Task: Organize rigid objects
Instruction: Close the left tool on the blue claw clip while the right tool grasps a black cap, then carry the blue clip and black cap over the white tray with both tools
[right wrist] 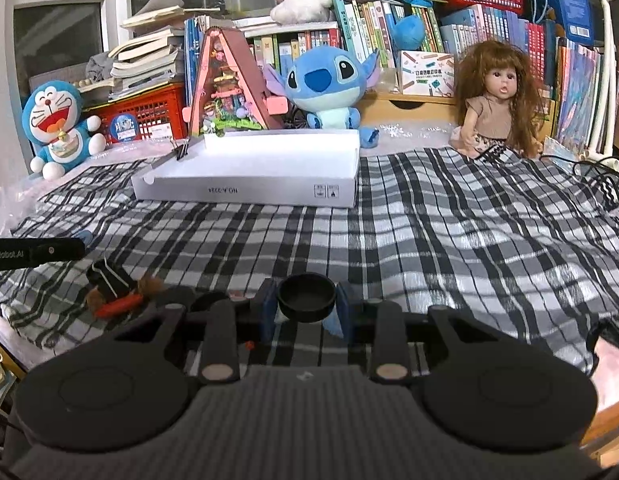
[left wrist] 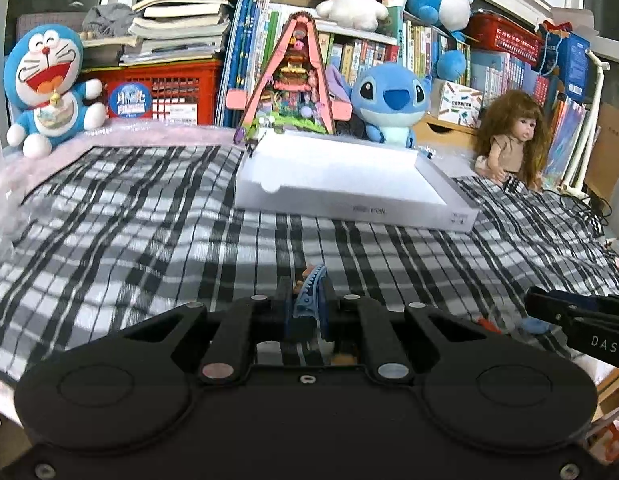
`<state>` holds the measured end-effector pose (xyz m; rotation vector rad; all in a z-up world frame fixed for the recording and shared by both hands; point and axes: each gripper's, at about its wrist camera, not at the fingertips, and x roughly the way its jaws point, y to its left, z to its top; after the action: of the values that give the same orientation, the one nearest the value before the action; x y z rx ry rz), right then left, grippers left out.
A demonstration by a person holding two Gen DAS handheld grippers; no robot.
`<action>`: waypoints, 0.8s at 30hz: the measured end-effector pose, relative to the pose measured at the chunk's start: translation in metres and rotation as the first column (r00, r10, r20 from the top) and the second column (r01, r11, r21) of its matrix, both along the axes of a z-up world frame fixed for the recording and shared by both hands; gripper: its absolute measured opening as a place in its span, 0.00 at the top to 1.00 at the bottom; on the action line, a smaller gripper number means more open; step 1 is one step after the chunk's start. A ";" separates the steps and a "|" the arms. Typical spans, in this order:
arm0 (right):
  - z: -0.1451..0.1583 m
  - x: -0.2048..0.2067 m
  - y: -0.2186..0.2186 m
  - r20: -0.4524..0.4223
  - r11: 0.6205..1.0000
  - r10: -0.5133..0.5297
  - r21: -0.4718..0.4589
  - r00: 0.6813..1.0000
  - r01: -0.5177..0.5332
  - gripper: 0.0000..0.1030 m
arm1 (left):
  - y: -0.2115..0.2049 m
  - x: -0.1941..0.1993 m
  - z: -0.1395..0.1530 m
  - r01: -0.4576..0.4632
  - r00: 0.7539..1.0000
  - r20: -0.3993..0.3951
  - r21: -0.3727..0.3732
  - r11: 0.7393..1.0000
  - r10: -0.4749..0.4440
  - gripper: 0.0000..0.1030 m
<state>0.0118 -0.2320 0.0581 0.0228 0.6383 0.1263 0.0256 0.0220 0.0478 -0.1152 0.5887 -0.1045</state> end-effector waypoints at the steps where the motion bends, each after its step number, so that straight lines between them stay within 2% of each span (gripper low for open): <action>1: 0.001 0.003 0.000 0.001 1.000 0.000 0.001 1.000 0.000 0.64 | 0.000 0.003 0.003 0.000 1.000 0.002 -0.003 1.000 0.000 0.89; 6: 0.006 0.019 -0.004 -0.016 1.000 -0.004 0.025 1.000 0.005 0.64 | -0.001 0.017 0.014 0.004 1.000 0.022 0.010 1.000 -0.004 0.89; 24: 0.027 0.075 -0.008 -0.035 0.999 0.006 0.043 0.999 -0.005 0.64 | 0.005 0.076 0.032 0.040 0.999 -0.009 -0.043 0.998 -0.041 0.89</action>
<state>0.0865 -0.2396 0.0850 0.0647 0.6709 0.1453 0.1018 0.0272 0.0799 -0.1457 0.5986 -0.1561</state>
